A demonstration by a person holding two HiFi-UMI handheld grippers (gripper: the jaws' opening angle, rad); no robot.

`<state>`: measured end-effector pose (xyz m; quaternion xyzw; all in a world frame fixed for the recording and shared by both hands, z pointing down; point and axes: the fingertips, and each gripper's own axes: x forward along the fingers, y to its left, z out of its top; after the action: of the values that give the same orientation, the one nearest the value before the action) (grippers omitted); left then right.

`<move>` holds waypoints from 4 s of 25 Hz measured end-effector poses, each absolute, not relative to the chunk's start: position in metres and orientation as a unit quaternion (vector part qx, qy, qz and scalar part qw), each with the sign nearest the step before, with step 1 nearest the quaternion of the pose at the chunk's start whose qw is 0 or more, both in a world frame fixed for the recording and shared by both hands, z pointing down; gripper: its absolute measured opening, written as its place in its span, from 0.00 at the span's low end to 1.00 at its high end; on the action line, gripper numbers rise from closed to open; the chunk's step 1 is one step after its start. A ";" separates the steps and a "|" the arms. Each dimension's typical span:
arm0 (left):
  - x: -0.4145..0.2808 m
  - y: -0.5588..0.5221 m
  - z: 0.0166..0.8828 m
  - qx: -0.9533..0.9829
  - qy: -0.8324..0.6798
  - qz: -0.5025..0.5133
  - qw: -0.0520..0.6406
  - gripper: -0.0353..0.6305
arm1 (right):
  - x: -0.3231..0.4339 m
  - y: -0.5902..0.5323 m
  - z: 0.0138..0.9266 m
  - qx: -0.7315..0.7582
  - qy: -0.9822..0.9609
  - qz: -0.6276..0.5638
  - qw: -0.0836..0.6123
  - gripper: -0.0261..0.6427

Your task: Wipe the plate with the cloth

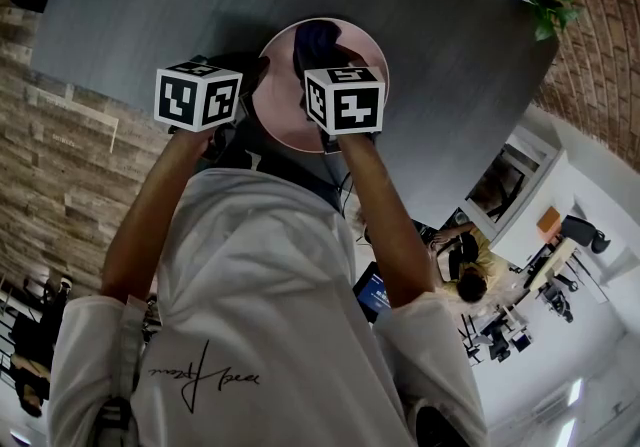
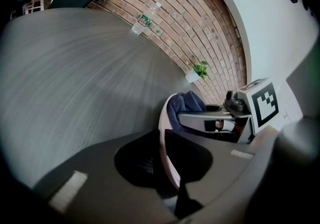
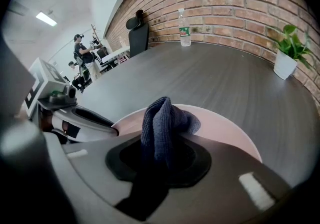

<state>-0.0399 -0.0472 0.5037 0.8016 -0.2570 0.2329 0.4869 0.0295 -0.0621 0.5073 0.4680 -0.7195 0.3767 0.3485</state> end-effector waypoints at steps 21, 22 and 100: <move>-0.040 -0.044 0.506 0.796 -0.254 0.227 0.500 0.13 | 0.007 -0.055 0.507 0.452 -0.728 0.390 0.337 0.18; -0.039 -0.042 0.507 0.794 -0.252 0.227 0.504 0.13 | 0.006 -0.055 0.507 0.451 -0.728 0.391 0.336 0.18; -0.038 -0.053 0.504 0.797 -0.266 0.199 0.505 0.13 | -0.031 0.040 0.509 0.333 -0.739 0.484 0.331 0.18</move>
<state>-0.0378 -0.0533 0.5039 0.7966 -0.2660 0.1988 0.5052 -0.0311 0.0401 0.5087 0.3327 -0.7388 0.4836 0.3312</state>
